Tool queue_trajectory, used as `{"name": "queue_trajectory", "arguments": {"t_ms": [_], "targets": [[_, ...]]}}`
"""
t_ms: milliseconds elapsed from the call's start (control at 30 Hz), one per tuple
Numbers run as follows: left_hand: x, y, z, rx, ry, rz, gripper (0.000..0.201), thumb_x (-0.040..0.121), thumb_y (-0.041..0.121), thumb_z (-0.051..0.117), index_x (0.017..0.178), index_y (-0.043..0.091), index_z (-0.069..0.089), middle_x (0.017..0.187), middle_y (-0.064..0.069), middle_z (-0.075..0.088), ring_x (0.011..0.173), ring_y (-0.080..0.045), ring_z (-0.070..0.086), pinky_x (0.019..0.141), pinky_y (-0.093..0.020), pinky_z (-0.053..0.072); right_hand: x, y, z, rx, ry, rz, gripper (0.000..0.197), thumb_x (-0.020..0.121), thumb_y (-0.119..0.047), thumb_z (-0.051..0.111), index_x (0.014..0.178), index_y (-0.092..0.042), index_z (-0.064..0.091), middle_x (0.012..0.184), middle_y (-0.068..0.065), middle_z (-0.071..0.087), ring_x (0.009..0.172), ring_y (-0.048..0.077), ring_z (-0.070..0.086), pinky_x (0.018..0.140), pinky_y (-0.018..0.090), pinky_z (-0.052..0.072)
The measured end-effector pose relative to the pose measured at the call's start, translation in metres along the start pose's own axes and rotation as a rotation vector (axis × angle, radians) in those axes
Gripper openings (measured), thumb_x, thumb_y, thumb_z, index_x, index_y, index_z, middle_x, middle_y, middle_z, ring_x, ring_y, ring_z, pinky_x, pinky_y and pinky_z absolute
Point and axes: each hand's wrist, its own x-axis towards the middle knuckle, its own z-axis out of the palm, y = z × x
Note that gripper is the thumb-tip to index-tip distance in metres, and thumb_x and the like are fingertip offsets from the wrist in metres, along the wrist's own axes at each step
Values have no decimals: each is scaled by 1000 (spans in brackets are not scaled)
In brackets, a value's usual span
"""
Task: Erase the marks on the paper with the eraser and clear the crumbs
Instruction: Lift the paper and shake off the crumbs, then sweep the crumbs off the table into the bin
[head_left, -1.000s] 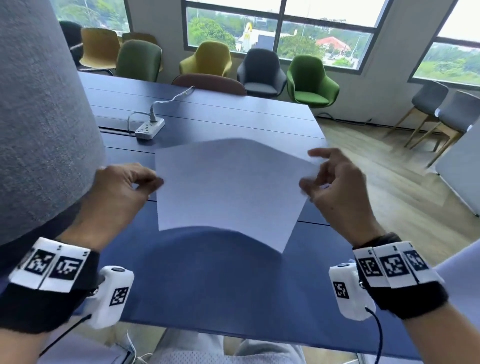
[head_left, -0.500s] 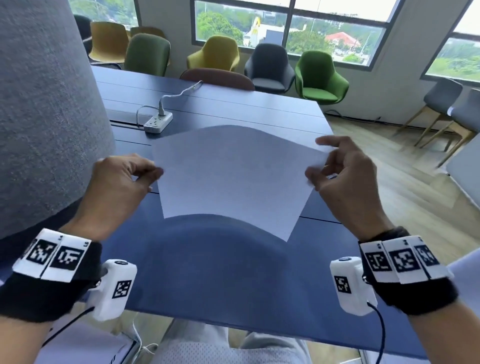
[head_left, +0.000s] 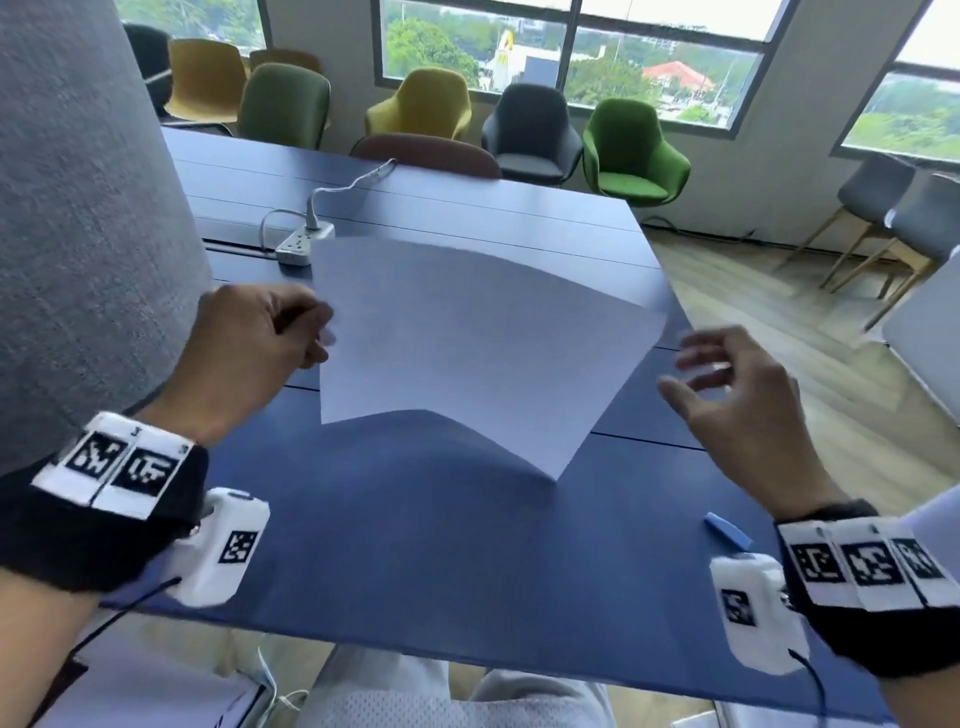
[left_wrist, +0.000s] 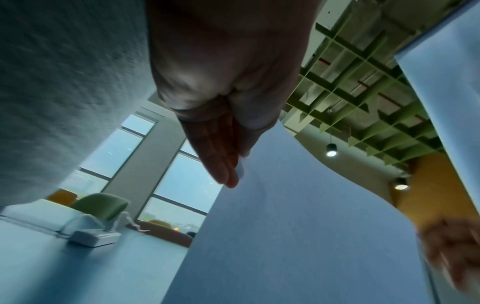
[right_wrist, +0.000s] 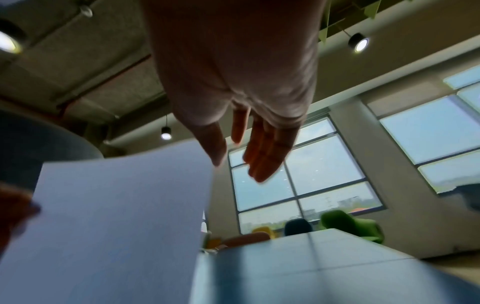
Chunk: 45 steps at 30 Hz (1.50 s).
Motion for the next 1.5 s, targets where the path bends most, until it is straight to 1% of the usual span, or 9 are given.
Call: {"name": "queue_trajectory", "arguments": {"t_ms": [100,233,300,467,700,833,1167,1333,1500], "targets": [[30,21,5,-41,-92,-58,17,94,5,61,79,9,68,64,2,71,48,-9,66,50,-17,55,-24,49,-19,-307,-310,146,13,76,-20,75,75,-22,62,77,-6,66,73,16,63,66,27,42],[71,43,33,-44,-264,-147,15,93,1,61,78,1,66,57,-10,66,45,-14,66,49,-25,58,-52,104,-23,-517,-571,278,19,70,-39,69,75,-34,52,86,-5,59,83,17,58,77,35,49],[87,52,56,-39,-341,-208,14,93,0,61,79,-1,65,52,-8,64,44,-15,65,50,-26,58,-60,116,-20,-528,-617,288,20,71,-31,66,79,-34,48,88,-5,54,85,16,55,78,33,47],[109,55,115,-40,-468,-335,7,92,-2,62,86,-6,62,56,-15,62,40,-15,63,45,-25,56,-65,128,-17,-436,-488,282,29,68,-4,55,64,-31,45,70,-5,56,68,21,55,56,24,38],[126,55,188,-6,-572,-422,12,90,-7,61,81,-3,54,53,-16,58,35,-17,60,39,-27,54,-12,84,-49,-255,-135,252,11,73,-7,65,74,-18,64,68,-5,66,63,12,61,52,9,41],[133,50,227,3,-608,-469,20,90,-9,61,76,-1,50,39,-11,54,32,-19,59,34,-29,51,41,101,-11,-330,-227,280,9,77,-17,63,86,-17,64,86,7,69,85,26,65,74,31,53],[133,18,271,113,-671,-562,23,98,-2,51,75,-3,48,53,-17,54,27,-16,52,28,-23,44,72,147,58,-526,-343,431,20,92,-27,55,105,-14,60,113,11,62,106,30,61,84,31,47],[130,22,245,249,-689,-446,31,100,16,54,95,-14,58,75,-20,64,41,-22,62,46,-30,55,70,146,44,-501,-375,402,21,87,-29,58,104,-17,62,117,9,60,106,27,59,86,31,47],[95,18,153,431,-715,-206,35,93,40,63,100,7,70,92,-12,71,79,-28,71,76,-38,60,22,111,6,-332,-327,348,23,83,-35,63,104,-25,63,100,-2,64,88,17,60,79,30,50]]}}
